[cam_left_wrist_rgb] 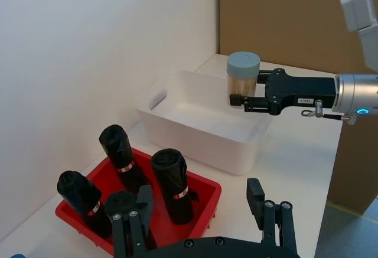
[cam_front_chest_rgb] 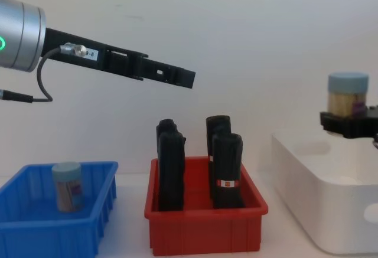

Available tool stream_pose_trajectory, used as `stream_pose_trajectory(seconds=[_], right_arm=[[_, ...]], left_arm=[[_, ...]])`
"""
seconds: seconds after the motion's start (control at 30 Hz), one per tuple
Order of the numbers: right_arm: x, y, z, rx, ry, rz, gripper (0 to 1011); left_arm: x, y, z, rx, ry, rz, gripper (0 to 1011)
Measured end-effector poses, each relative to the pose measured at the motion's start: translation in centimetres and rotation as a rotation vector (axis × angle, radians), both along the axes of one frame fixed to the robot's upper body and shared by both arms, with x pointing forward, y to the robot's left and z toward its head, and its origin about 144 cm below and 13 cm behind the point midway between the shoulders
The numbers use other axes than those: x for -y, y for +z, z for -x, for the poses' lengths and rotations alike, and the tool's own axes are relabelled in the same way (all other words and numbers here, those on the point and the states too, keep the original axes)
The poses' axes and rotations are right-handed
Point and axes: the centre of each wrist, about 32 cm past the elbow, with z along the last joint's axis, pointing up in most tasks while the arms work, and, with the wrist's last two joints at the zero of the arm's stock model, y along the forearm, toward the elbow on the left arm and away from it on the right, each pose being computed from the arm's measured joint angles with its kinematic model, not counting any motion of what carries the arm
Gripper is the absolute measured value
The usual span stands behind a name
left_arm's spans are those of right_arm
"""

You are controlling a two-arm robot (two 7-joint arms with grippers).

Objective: Pick the cotton swabs from the blue box and place them into the white box.

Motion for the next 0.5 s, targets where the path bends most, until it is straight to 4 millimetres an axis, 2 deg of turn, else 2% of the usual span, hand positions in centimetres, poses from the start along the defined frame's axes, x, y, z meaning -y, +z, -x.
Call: stream_pose_trajectory(seconds=[0.33, 0.43, 0.47, 0.5], right_arm=[[1.8, -1.2, -1.8, -0.068, -0.073, 0.012, 644], [2.2, -1.5, -2.2, -0.081, -0.085, 0.014, 740], [2.4, -1.6, -2.4, -0.087, -0.090, 0.014, 740], [2.4, -1.6, -2.4, -0.087, -0.092, 0.014, 793]], left_arm=[[0.0, 0.0, 0.0, 0.000, 0.000, 0.000, 1004], [0.0, 0.0, 0.0, 0.000, 0.000, 0.000, 1004], [0.0, 0.0, 0.0, 0.000, 0.000, 0.000, 1004], [0.0, 0.0, 0.0, 0.000, 0.000, 0.000, 1004]])
